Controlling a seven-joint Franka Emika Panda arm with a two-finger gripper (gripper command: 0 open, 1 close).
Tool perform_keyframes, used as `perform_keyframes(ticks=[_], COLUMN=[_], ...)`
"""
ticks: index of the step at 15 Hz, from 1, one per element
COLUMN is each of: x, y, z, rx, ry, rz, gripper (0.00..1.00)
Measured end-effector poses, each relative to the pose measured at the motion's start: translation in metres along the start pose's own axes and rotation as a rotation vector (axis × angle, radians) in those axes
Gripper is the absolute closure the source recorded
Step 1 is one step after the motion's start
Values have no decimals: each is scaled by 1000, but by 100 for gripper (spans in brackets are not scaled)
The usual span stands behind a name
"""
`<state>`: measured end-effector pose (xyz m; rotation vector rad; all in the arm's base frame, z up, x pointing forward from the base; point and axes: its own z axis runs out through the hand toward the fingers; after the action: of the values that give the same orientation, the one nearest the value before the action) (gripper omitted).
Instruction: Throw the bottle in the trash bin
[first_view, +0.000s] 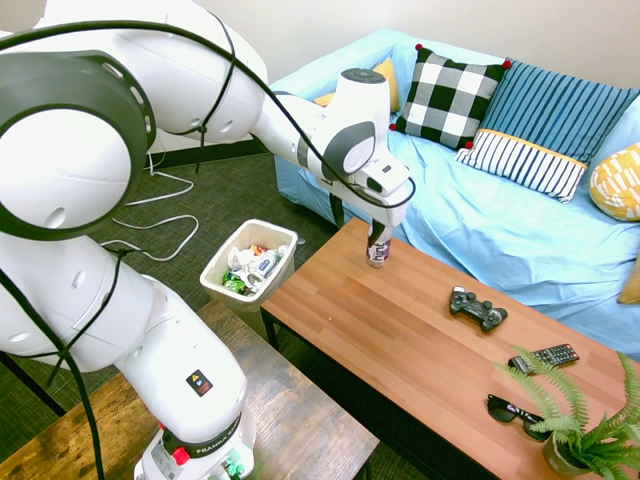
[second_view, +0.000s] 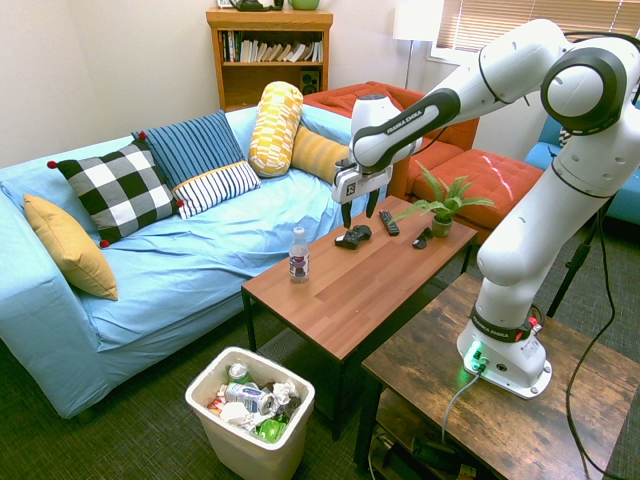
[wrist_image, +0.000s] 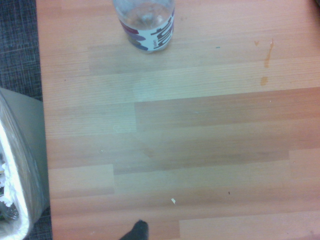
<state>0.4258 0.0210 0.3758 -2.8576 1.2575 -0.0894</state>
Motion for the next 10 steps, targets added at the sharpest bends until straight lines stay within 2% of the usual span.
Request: perform_keyframes(ticks=[4, 10], x=[-7, 7], y=[-14, -98], z=[5, 5], rx=[-1, 10], ry=[3, 57], rz=[-19, 31], gripper=[0, 0])
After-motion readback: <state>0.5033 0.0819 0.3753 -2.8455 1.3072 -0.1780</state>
